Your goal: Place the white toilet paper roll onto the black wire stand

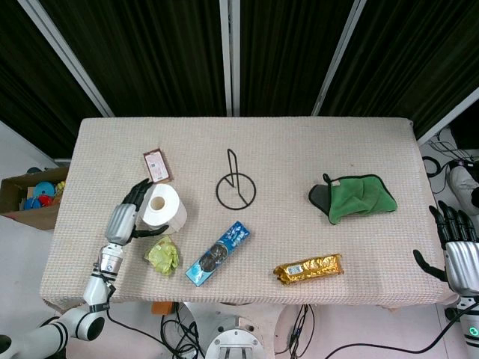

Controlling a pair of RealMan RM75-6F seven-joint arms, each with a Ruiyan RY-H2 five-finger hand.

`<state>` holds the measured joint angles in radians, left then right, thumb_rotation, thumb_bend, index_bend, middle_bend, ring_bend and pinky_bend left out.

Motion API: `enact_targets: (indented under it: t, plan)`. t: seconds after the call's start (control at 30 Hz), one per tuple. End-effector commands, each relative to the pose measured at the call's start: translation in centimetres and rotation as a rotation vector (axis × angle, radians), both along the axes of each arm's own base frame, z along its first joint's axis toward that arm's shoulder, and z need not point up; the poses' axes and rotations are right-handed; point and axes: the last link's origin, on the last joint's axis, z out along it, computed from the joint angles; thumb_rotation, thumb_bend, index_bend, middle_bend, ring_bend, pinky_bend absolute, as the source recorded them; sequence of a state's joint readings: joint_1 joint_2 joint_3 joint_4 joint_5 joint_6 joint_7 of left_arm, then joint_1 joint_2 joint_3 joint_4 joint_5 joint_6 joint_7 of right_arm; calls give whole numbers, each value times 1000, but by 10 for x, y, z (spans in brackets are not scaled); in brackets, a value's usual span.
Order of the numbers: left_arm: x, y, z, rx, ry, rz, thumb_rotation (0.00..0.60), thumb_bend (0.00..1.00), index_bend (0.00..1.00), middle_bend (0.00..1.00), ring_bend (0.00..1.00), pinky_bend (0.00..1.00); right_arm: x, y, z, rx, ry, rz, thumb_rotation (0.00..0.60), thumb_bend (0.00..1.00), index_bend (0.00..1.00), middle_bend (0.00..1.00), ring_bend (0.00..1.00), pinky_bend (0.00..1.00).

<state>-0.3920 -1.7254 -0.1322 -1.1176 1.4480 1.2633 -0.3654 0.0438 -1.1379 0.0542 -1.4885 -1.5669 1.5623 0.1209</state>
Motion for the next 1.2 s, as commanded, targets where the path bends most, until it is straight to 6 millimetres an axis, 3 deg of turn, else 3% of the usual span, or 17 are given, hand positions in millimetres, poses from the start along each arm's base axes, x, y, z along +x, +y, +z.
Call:
enact_targets:
  t: [0.03,0.5,0.73,0.87,0.93,1.2]
  plan:
    - [0,1,1,1,-4,3,354,48,0,0,0,141,0,0,0,0,-1,1,600,212,0,0,0,0]
    - [-1,2,-2,-22,-13,16,379,44,0,22,0,142,-5,3,1,-7,-4,-12,600,217,0,0,0,0]
    - [-1,2,-4,-47,-16,22,472,52,0,142,1,143,-6,4,1,-10,-7,-14,600,221,0,0,0,0]
    - [0,4,-2,-48,-27,24,576,124,0,218,20,145,-6,3,2,-13,-7,-13,600,222,0,0,0,0]
    - [1,5,0,-44,-35,25,599,176,0,259,28,145,-7,3,2,-14,-8,-14,600,222,0,0,0,0]
    - [10,8,15,11,-78,7,600,323,0,389,118,168,-8,4,2,-15,-12,-17,600,222,0,0,0,0]
